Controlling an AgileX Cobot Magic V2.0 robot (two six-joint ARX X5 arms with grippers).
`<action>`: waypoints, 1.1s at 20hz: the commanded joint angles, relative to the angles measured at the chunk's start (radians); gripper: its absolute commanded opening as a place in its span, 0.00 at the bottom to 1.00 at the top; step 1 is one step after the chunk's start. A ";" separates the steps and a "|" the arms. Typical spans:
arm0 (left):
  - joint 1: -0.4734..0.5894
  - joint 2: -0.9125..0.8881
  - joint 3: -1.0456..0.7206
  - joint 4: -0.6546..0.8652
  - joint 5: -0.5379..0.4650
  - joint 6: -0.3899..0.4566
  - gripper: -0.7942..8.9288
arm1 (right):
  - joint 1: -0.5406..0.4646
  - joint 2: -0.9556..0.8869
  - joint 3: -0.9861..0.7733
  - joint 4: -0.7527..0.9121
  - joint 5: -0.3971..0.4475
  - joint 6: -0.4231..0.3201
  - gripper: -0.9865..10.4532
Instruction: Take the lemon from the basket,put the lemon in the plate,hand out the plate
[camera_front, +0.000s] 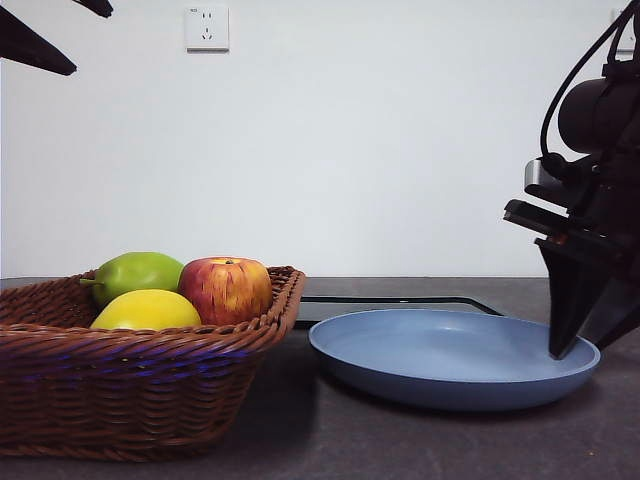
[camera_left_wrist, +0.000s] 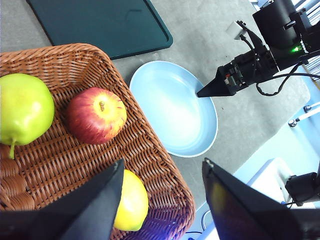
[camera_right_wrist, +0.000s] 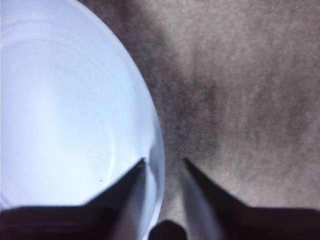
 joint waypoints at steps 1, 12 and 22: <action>-0.006 0.006 0.020 0.011 0.001 -0.006 0.36 | 0.003 0.016 0.016 0.006 -0.002 0.010 0.10; -0.149 0.006 0.020 -0.012 -0.061 -0.011 0.51 | 0.002 -0.122 0.016 -0.061 -0.002 0.021 0.09; -0.379 0.049 0.020 -0.067 -0.461 -0.097 0.51 | -0.019 -0.457 0.016 -0.127 0.000 0.022 0.09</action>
